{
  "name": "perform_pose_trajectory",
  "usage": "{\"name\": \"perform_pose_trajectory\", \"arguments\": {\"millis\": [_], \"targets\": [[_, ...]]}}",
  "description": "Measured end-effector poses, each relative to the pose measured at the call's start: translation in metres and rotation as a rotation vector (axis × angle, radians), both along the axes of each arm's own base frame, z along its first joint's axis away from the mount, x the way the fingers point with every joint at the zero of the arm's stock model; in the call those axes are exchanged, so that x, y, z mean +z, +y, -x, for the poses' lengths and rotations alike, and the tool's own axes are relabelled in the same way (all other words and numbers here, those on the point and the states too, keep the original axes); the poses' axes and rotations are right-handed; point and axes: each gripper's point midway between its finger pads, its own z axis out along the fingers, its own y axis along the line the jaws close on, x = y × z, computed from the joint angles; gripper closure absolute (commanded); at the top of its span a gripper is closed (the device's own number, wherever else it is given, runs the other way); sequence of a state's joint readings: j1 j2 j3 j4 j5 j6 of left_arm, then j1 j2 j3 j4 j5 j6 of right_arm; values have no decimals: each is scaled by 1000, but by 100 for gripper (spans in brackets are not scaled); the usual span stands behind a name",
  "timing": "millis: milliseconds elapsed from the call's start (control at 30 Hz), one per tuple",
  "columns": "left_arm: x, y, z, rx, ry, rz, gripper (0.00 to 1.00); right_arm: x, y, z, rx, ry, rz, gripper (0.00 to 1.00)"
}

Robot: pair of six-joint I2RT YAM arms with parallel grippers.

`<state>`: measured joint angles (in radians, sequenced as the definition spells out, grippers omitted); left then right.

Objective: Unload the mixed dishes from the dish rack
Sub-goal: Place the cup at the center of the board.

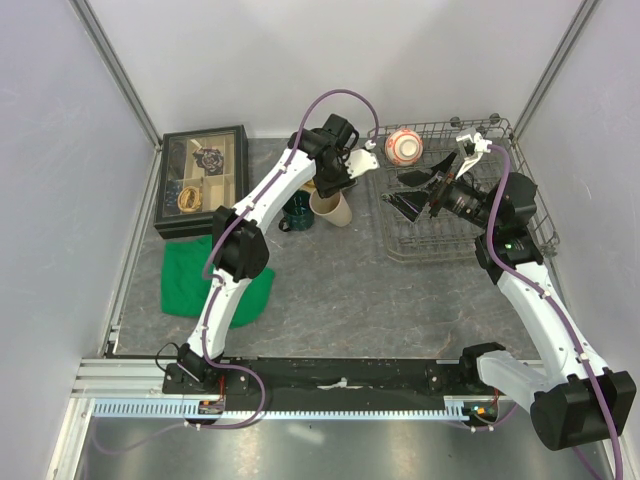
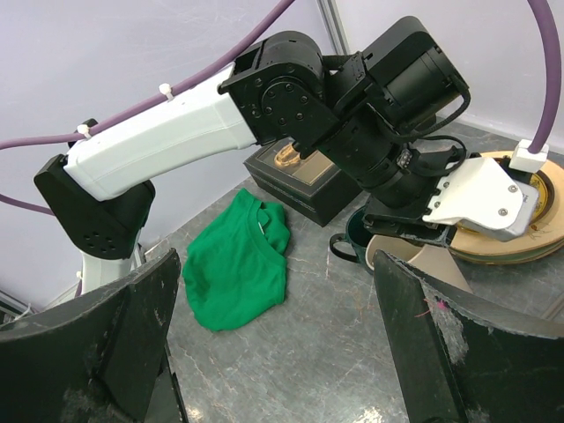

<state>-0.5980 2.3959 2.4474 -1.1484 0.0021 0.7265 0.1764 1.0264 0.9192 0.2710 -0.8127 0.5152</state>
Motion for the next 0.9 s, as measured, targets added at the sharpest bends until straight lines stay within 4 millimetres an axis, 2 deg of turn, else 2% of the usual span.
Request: {"name": "perform_pose_trajectory", "arguments": {"millis": [467,900], "targets": [[5,-11,-8,-5,-49,24,44,0,-1,0,-2,0,0,2],[7,-21,-7,-10,-61,40,44,0,-1,-1,-3,0,0,2]]}}
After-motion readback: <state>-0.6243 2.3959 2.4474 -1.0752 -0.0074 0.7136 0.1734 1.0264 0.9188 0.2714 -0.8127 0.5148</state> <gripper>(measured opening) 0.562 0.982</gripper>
